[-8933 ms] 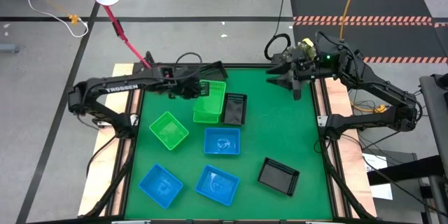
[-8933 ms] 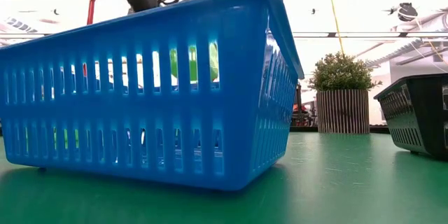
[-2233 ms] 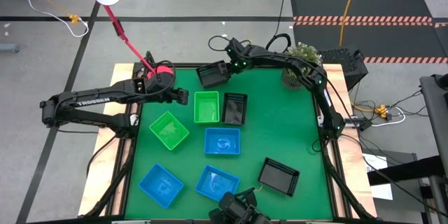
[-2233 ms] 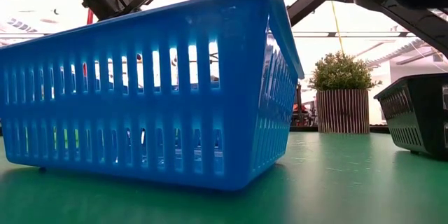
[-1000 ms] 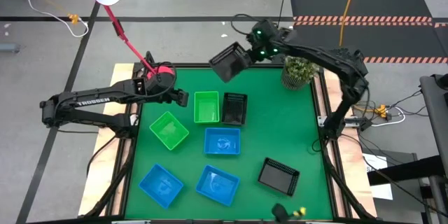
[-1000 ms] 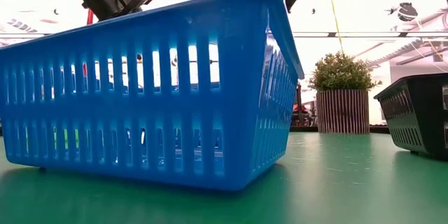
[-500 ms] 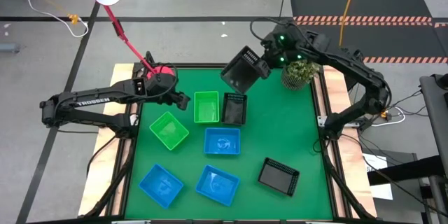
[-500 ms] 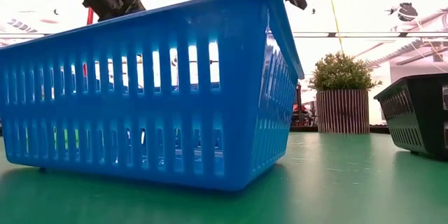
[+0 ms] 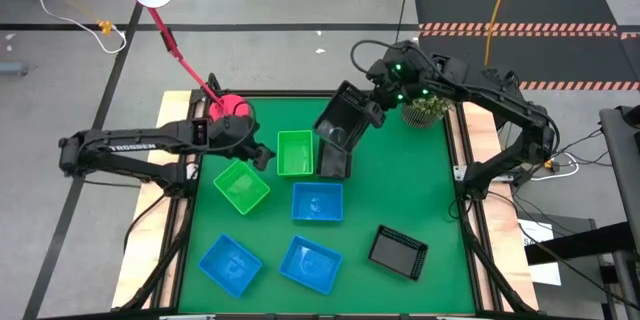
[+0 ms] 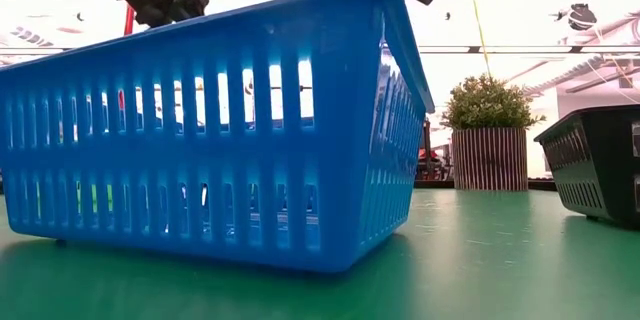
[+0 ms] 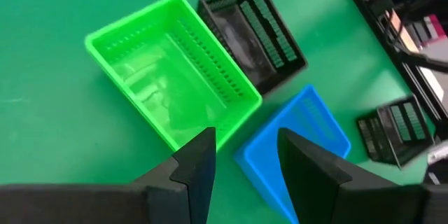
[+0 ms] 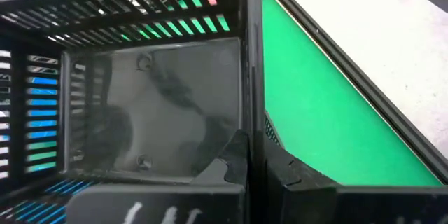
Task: Stack baskets by color
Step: Stack the top black bin on top of the middle black bin
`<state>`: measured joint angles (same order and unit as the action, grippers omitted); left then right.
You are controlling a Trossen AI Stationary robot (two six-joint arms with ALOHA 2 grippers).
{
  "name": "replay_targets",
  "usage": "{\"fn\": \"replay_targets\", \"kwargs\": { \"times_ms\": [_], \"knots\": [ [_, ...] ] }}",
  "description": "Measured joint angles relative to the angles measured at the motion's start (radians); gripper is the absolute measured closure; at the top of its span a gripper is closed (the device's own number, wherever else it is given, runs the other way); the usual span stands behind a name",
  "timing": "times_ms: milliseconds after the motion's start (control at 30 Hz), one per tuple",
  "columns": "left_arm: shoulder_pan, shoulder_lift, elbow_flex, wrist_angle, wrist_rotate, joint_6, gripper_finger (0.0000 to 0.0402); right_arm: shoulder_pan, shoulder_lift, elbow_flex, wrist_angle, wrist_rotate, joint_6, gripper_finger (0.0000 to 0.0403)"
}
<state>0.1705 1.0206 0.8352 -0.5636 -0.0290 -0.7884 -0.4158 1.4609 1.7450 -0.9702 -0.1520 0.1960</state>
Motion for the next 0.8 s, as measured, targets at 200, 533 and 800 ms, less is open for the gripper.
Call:
{"fn": "replay_targets", "kwargs": {
  "times_ms": [200, 533, 800],
  "knots": [
    [-0.052, 0.0, 0.0, 0.011, -0.06, -0.009, 0.0247, -0.001, 0.0, -0.058, 0.001, -0.006, -0.036, 0.0403],
    [-0.104, 0.0, 0.0, 0.078, -0.182, -0.036, 0.0247, -0.014, 0.022, -0.193, 0.209, -0.062, -0.145, 0.0403],
    [-0.109, 0.0, 0.0, 0.094, -0.199, -0.036, 0.0247, -0.037, 0.164, -0.194, 0.237, -0.092, -0.35, 0.0403]
  ]
}}
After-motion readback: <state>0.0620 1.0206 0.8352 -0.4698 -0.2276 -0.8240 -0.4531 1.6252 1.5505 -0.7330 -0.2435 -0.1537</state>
